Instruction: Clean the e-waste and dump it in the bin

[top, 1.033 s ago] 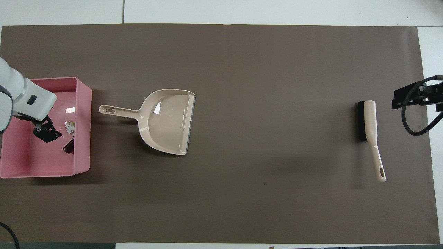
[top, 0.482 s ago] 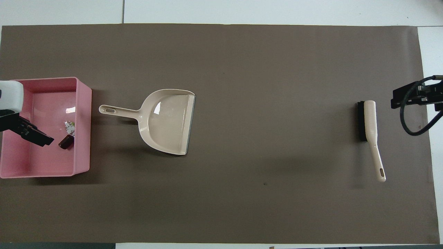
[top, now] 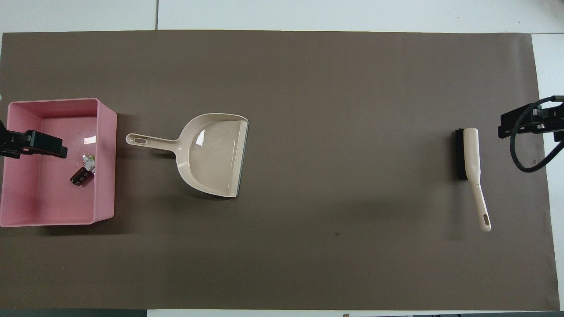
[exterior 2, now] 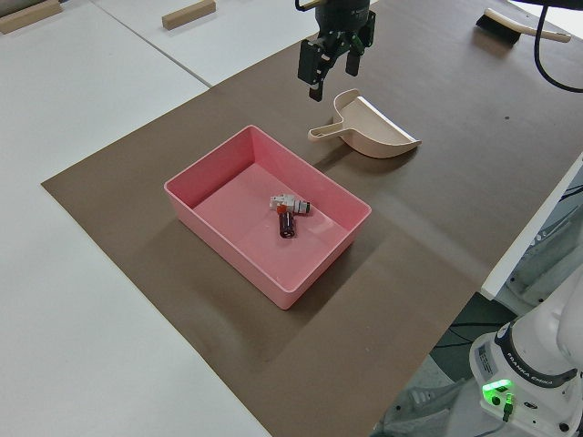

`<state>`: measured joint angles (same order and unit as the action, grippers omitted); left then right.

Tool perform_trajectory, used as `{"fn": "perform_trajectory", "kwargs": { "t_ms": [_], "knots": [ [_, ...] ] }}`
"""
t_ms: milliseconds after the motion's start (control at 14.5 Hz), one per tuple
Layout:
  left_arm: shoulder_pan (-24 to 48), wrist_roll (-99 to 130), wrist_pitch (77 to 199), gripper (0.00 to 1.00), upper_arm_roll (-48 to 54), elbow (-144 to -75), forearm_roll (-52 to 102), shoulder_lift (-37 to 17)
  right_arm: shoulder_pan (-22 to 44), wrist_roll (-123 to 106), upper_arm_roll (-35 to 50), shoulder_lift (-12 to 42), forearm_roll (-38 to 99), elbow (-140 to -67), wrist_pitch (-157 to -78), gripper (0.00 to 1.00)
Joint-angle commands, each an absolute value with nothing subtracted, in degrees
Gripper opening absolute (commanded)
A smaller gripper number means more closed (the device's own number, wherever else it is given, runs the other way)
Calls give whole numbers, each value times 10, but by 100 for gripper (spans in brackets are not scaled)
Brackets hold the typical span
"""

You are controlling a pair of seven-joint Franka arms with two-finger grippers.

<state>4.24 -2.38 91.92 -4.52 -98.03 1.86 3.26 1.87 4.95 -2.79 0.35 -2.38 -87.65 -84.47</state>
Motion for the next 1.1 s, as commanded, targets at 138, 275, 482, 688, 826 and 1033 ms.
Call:
{"fn": "perform_trajectory", "kwargs": {
  "t_ms": [138, 275, 482, 688, 826, 1033],
  "knots": [
    [45, 50, 817, 100, -51, -850, 62, -10, 11, 55, -27, -2, -13, -885, -854, 100],
    [46, 60, 800, 100, -51, -815, 62, -26, 11, 56, -26, -2, -13, -885, -854, 100],
    [47, 55, 795, 100, -50, -827, 53, -15, 14, 54, -26, -1, -14, -885, -856, 100],
    [57, 52, 795, 100, -49, -833, 19, -11, 13, 53, -26, -2, -13, -889, -859, 100],
    [58, 43, 799, 100, -49, -846, 18, -4, 11, 52, -26, -3, -14, -895, -861, 100],
    [58, 8, 821, 100, -49, -874, 18, 10, 18, 50, -32, -4, -20, -896, -860, 100]
  ]
}}
